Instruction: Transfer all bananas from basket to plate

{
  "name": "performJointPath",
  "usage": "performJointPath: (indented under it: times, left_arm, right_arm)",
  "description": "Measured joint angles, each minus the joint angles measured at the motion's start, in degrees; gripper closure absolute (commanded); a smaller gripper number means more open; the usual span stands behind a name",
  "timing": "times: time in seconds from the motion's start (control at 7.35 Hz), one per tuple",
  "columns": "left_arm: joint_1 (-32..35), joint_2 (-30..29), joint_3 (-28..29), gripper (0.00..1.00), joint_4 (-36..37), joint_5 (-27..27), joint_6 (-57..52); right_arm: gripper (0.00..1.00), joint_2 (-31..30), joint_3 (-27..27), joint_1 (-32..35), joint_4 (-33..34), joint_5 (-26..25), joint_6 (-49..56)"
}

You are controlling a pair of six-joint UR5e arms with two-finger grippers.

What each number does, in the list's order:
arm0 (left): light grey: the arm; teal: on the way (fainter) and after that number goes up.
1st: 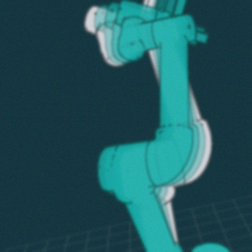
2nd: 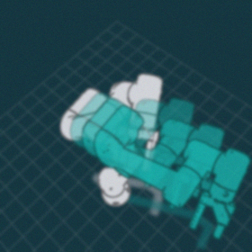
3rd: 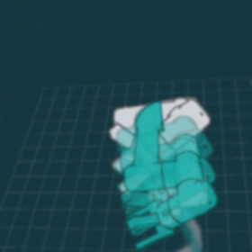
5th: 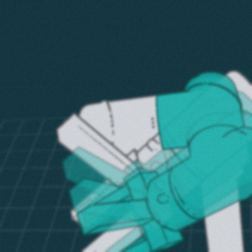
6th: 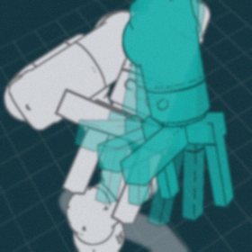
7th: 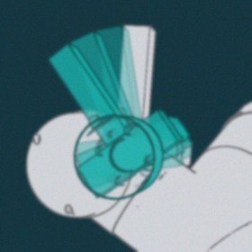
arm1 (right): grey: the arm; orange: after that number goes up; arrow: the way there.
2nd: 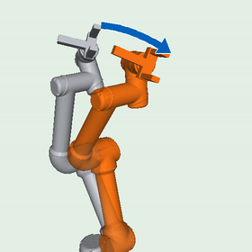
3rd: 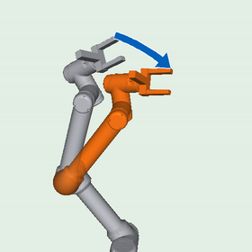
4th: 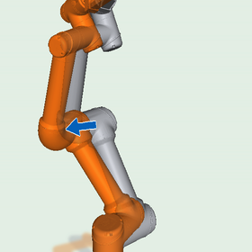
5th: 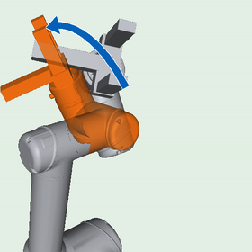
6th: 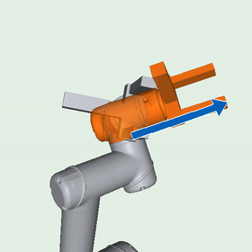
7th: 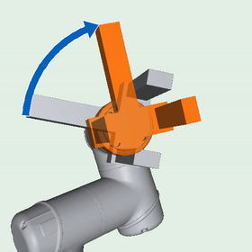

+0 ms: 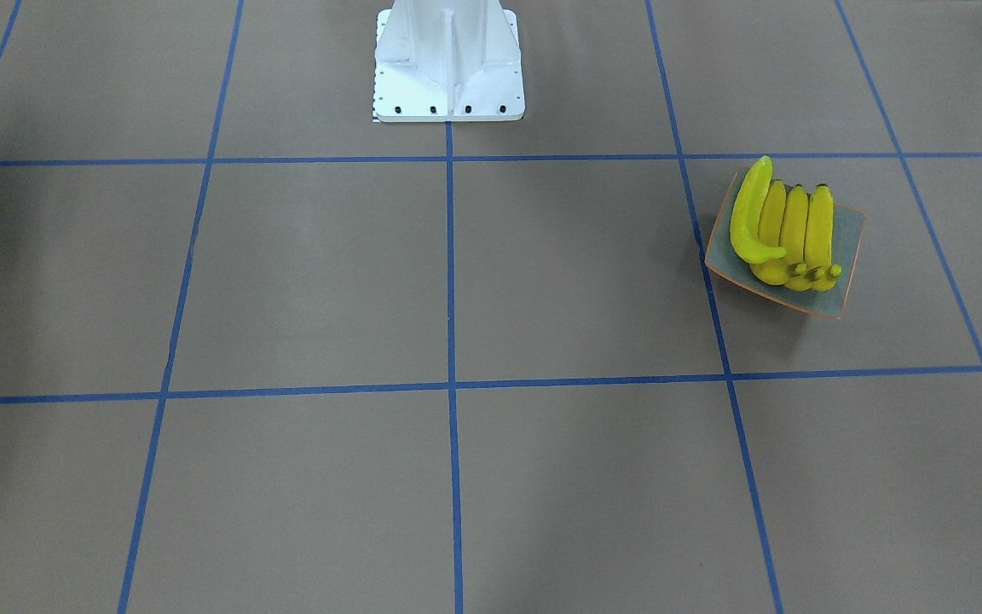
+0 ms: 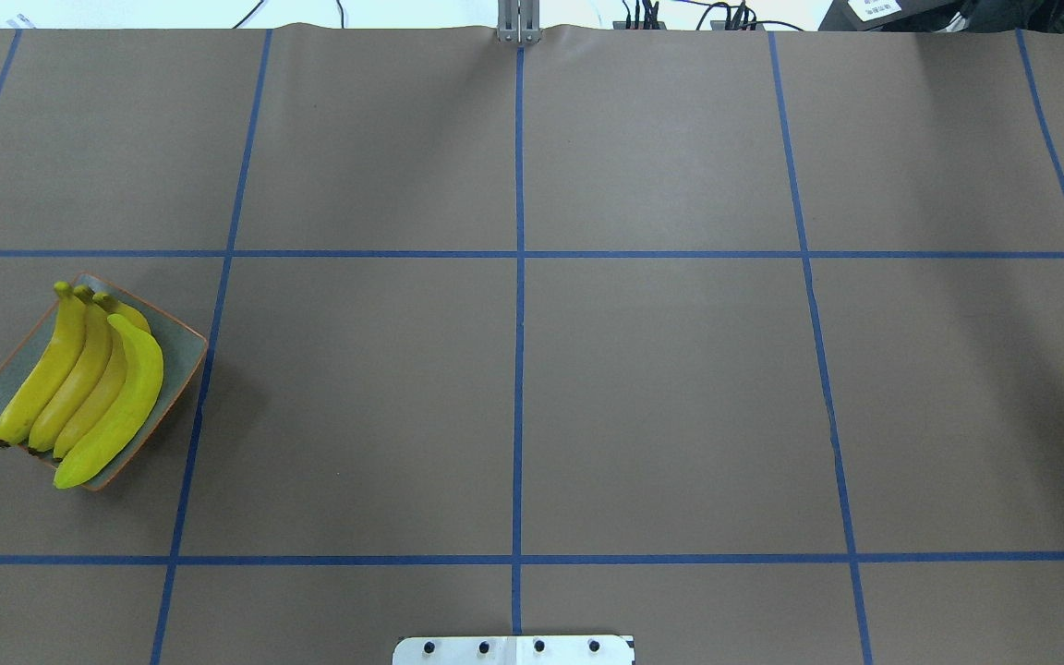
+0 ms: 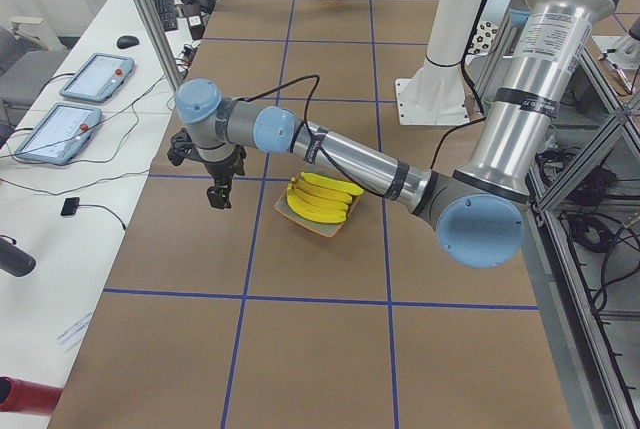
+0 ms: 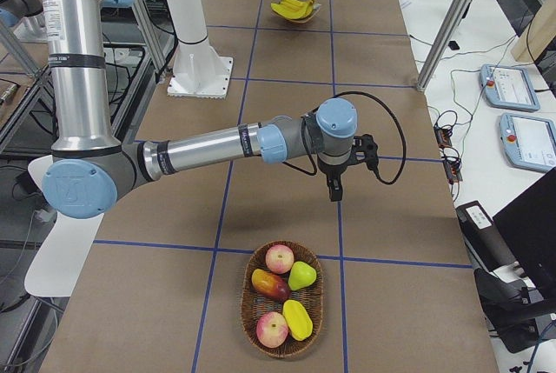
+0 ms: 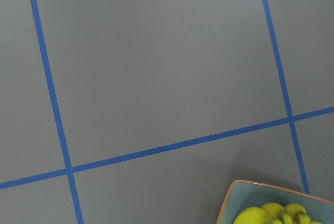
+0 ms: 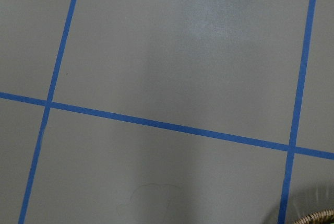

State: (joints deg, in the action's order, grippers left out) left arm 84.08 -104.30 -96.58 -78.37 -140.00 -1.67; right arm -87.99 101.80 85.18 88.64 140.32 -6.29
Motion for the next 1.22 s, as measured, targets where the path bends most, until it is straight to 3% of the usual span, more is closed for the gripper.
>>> performJointPath:
  times: [0.41,0.82,1.22]
  left_arm:
    - [0.0,1.7,-2.3,0.01,0.1,1.6,0.0]
    - [-0.2,3.8,-4.1,0.01,0.2,3.5,0.1]
    - [-0.2,5.0,-4.3,0.01,0.1,3.3,0.2]
  right_arm:
    - [0.00,-1.3,0.2,0.3,2.0,-2.3,4.3]
    - [0.00,-1.1,0.5,0.8,9.0,-5.1,12.2]
    - [0.00,-1.0,1.5,1.0,10.7,-7.4,13.3]
